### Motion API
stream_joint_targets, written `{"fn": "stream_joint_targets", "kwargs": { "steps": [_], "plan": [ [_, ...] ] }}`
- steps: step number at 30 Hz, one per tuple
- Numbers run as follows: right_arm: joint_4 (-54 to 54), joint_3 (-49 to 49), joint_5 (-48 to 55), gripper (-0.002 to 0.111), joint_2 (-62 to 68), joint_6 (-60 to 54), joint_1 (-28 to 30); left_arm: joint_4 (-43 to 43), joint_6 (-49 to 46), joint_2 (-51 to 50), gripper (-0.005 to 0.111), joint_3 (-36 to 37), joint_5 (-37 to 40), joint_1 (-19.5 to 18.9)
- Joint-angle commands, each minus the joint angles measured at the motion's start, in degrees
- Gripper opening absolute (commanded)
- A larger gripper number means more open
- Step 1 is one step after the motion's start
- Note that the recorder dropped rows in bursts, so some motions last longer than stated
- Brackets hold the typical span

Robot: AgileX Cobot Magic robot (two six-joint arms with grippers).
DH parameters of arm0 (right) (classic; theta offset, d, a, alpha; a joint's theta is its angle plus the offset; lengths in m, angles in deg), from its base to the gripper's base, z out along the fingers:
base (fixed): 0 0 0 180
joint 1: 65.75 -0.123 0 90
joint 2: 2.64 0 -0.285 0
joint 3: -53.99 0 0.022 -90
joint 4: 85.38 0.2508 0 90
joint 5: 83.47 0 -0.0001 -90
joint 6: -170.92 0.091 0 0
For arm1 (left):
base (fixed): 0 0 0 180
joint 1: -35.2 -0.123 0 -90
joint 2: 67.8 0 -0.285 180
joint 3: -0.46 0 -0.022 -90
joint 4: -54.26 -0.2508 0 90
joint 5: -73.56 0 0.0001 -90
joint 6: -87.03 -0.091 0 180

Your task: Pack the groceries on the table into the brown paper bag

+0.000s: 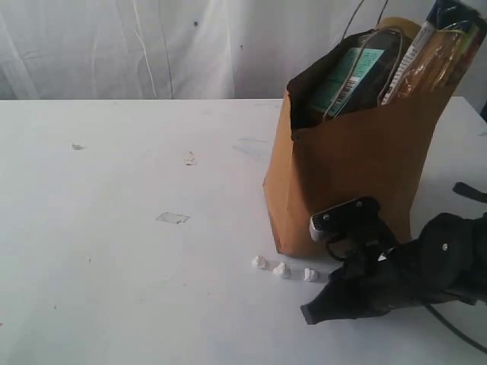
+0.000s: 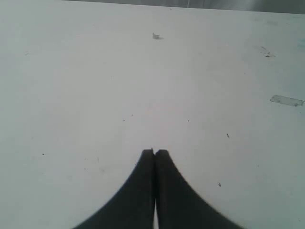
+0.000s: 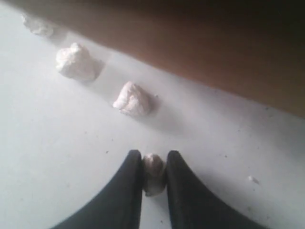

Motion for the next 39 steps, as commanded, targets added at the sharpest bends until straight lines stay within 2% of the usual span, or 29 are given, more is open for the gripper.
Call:
{"fn": "stream_joint_targets", "kwargs": {
  "steps": [1,10,15,21,23,28,34,39],
  "plan": [
    [0.24,0.15,8.63,0.000,-1.70,0.33,0.12,0.11,0.26,0.27,0.000,0.04,-0.19,-0.15],
    [1.05,0.15,23.18,0.000,-14.37,4.17,0.12,0.11,0.26,0.27,0.000,0.04,-0.19,-0.15],
    [1.78,-0.35,33.61,0.000,-27.65,3.58,0.12,0.11,0.26,0.27,0.000,0.04,-0.19,-0.15],
    [1.57,-10.34,40.20,0.000,-41.57,5.69,0.12,0.11,0.26,0.27,0.000,0.04,-0.19,-0.15],
    [-2.77,-16.42,40.62,0.000,-43.10,5.99,0.12,0.11,0.26,0.27,0.000,0.04,-0.19,-0.15],
    [-24.52,-34.37,44.53,0.000,-37.00,25.11,2.75,0.11,0.26,0.27,0.000,0.04,-0.19,-0.15],
    [-23.68,-54.83,55.50,0.000,-22.24,23.59,8.97,0.11,0.26,0.27,0.000,0.04,-0.19,-0.15],
    [-22.71,-62.73,53.12,0.000,-13.63,21.85,10.56,0.11,0.26,0.27,0.000,0.04,-0.19,-0.15]
  ]
}}
